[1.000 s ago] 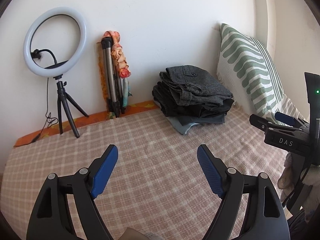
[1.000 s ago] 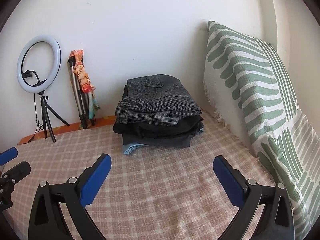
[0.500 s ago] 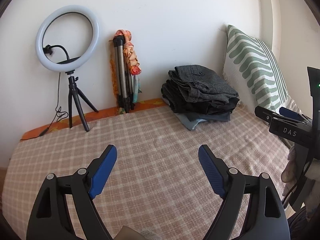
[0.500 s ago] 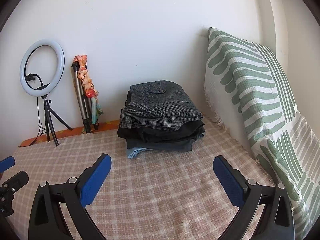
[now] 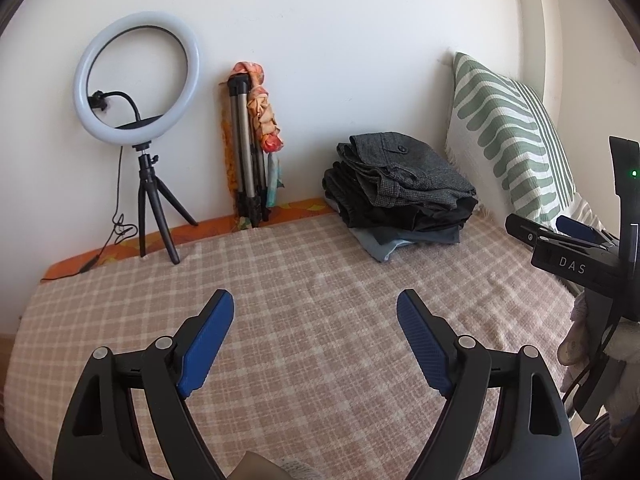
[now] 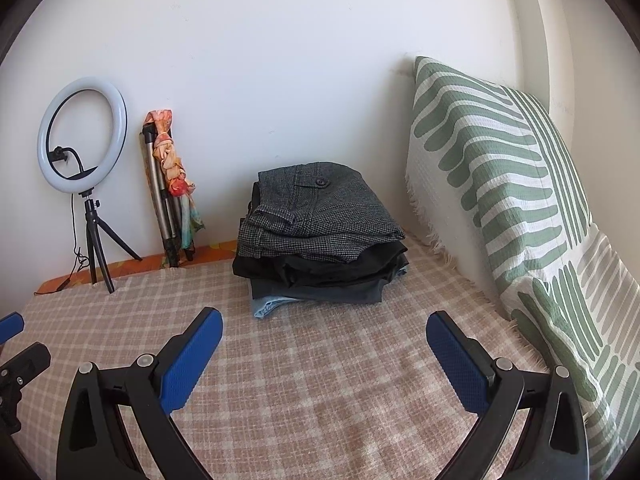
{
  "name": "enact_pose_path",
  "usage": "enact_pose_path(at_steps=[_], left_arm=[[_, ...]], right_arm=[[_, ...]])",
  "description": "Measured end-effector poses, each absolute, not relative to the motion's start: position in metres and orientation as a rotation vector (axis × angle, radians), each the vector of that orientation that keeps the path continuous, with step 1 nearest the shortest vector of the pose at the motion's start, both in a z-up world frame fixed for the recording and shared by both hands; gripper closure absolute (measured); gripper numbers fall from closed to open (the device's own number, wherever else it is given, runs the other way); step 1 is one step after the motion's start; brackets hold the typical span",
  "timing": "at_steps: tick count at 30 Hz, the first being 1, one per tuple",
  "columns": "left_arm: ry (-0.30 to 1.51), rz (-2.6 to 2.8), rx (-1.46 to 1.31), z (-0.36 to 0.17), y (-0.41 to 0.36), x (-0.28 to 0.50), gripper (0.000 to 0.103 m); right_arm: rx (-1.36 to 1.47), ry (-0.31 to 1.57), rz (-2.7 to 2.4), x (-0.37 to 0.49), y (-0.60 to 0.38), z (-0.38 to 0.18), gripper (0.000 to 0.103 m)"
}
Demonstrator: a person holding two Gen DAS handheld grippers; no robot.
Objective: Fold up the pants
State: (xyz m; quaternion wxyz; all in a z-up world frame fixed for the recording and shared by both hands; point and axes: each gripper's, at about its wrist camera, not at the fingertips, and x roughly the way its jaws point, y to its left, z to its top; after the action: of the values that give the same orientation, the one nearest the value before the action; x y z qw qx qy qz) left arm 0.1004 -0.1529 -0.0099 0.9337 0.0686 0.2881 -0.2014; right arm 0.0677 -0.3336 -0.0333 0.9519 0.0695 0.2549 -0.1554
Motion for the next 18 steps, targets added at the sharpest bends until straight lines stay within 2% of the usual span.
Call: enact_pose_path(at_steps=[18], left_arm=[[0.587,-0.421,0.138,-0.0088,-0.1556,0.0975,0.019]], right_arm=[[0.137,0.517,-0.317,0.0675,-0.3341,-0.0330,0.000]])
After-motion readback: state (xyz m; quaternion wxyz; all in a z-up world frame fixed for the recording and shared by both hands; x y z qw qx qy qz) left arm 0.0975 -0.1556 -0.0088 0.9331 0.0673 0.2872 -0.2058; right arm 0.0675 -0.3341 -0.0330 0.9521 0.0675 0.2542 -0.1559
